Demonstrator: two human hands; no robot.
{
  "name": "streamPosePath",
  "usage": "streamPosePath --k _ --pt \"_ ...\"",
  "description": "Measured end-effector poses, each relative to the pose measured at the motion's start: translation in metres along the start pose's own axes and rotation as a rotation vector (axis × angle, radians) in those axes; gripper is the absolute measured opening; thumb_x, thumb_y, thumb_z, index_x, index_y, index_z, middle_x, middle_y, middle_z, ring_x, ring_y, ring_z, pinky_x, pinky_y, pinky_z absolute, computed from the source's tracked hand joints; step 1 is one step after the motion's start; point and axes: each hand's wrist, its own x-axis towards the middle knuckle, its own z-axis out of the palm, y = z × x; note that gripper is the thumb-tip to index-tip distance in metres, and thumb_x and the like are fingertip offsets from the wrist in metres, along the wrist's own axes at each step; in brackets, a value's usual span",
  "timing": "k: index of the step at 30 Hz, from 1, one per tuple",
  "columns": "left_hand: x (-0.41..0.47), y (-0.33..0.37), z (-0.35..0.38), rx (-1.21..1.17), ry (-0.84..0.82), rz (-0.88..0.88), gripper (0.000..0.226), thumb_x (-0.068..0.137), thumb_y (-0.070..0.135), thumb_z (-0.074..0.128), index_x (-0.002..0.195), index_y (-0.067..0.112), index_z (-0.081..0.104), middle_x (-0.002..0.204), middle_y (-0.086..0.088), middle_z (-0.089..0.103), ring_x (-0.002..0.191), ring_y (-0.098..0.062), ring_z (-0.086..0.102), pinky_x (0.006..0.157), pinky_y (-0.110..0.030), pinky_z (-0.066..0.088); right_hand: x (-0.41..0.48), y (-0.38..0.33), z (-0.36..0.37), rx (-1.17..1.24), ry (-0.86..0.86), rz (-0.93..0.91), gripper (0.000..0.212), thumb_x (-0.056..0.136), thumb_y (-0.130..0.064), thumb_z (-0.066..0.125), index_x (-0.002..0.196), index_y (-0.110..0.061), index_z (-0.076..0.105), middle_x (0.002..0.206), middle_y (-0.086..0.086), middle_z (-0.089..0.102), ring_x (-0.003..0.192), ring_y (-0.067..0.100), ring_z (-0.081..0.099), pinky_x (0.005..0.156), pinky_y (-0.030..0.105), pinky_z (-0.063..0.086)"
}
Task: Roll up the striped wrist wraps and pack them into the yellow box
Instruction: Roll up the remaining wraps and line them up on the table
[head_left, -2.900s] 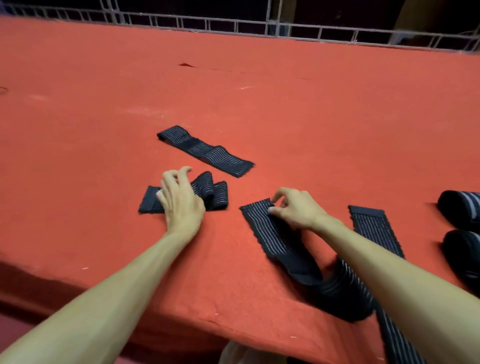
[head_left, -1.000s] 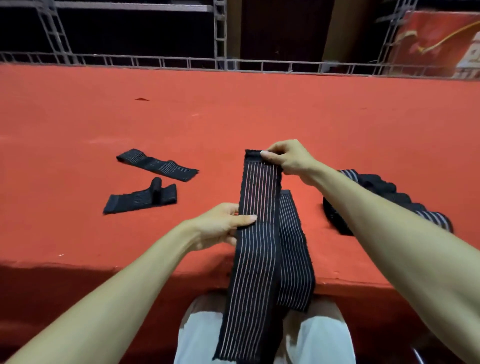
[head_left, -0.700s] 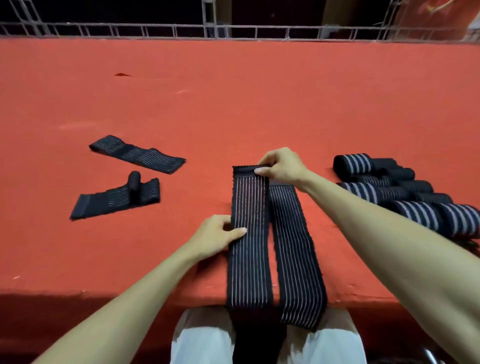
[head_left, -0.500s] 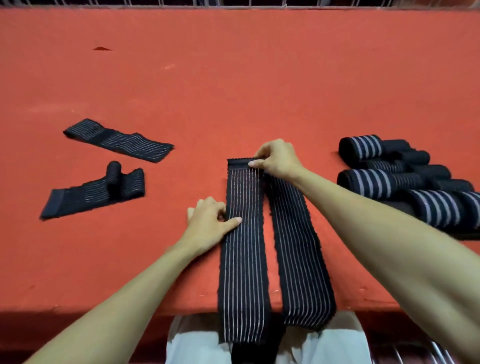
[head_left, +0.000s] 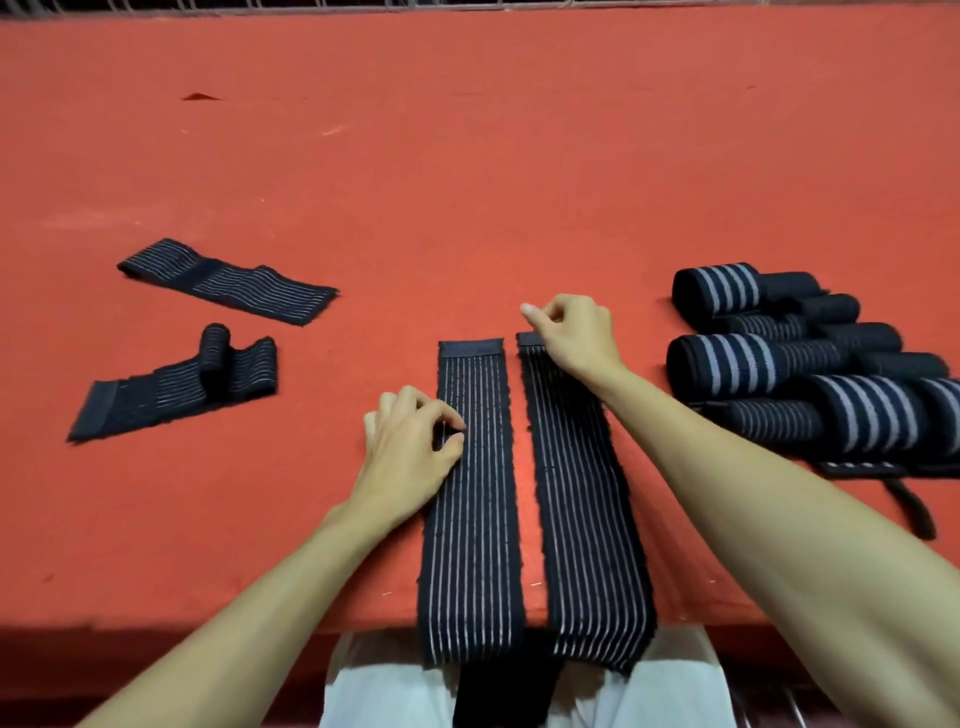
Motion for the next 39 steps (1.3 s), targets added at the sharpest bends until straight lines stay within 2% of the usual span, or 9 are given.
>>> streamPosePath --k 4,8,12,21,25,28,32,35,39 --pt "0.010 0.037 0.003 -0.139 -0.136 0.073 0.016 0.095 0.017 0.053 0.094 0.031 0.060 0.091 0.015 0.058 0.089 -0.006 0.052 0.083 -0.030 0.041 -0.017 0.032 -0.029 0.060 0.005 0.018 0.035 0.096 -0.037 0.055 0.068 -0.017 0.061 0.067 -0.002 0.063 0.076 0.020 0.060 0.065 0.027 0.030" --pt "0.018 0.062 0.025 -0.171 -0.072 -0.026 0.016 0.096 0.020 0.048 0.097 0.030 0.061 0.073 0.013 0.059 0.069 -0.005 0.054 0.068 -0.033 0.045 -0.023 0.057 -0.031 0.236 -0.004 0.090 0.039 0.098 -0.036 0.052 0.063 -0.021 0.059 0.043 -0.015 0.053 0.053 0.007 0.048 0.064 0.028 0.037" --pt "0.015 0.065 0.042 -0.107 -0.036 -0.039 0.007 0.095 0.032 0.053 0.096 0.031 0.059 0.075 0.014 0.055 0.078 -0.004 0.052 0.076 -0.029 0.043 -0.019 0.078 -0.023 0.224 0.029 0.055 0.024 0.094 -0.035 0.057 0.072 -0.026 0.058 0.065 -0.006 0.064 0.064 0.016 0.060 0.072 0.039 0.052" --pt "0.020 0.066 0.047 -0.018 0.012 0.023 0.012 0.090 0.043 0.060 0.090 0.031 0.056 0.067 0.011 0.048 0.076 -0.007 0.052 0.075 -0.030 0.042 0.007 0.061 0.001 -0.160 0.101 0.005 0.028 0.093 -0.044 0.055 0.114 -0.028 0.066 0.113 0.003 0.068 0.109 0.031 0.061 0.084 0.039 0.046" --pt "0.020 0.065 0.046 -0.033 0.033 0.039 0.012 0.089 0.041 0.061 0.088 0.030 0.056 0.067 0.009 0.049 0.073 -0.006 0.051 0.073 -0.030 0.041 0.004 0.060 0.002 -0.233 0.079 0.018 0.028 0.093 -0.045 0.057 0.114 -0.027 0.063 0.118 0.005 0.057 0.108 0.034 0.059 0.087 0.040 0.042" --pt "0.020 0.065 0.044 -0.036 0.030 0.045 0.013 0.089 0.042 0.061 0.090 0.031 0.055 0.070 0.009 0.050 0.074 -0.005 0.052 0.071 -0.028 0.040 0.000 0.059 -0.002 -0.123 0.087 0.043 0.021 0.090 -0.042 0.063 0.097 -0.023 0.056 0.105 -0.004 0.048 0.097 0.025 0.059 0.075 0.032 0.036" --pt "0.017 0.066 0.041 -0.022 0.018 0.072 0.016 0.091 0.040 0.060 0.089 0.029 0.049 0.073 0.011 0.049 0.077 -0.008 0.051 0.070 -0.029 0.040 -0.013 0.056 -0.016 0.198 0.133 0.007 0.018 0.086 -0.029 0.070 0.084 -0.023 0.053 0.083 -0.009 0.059 0.083 0.019 0.062 0.076 0.039 0.050" --pt "0.014 0.064 0.038 0.039 0.006 0.106 0.017 0.092 0.035 0.061 0.095 0.023 0.049 0.087 0.012 0.049 0.090 -0.015 0.051 0.077 -0.029 0.039 -0.025 0.036 -0.045 0.364 0.119 -0.039 0.020 0.083 -0.021 0.074 0.077 -0.021 0.055 0.066 -0.004 0.056 0.060 0.011 0.056 0.060 0.027 0.048" --pt "0.005 0.077 0.021 -0.305 -0.107 -0.027 0.070 0.085 0.032 0.072 0.137 0.012 0.031 0.123 0.006 0.044 0.114 -0.009 0.043 0.097 -0.024 0.034 -0.041 -0.017 -0.089 0.856 -0.091 -0.043 0.025 0.082 -0.004 0.070 0.069 -0.016 0.054 0.058 0.001 0.051 0.045 0.008 0.043 0.042 0.020 0.033"
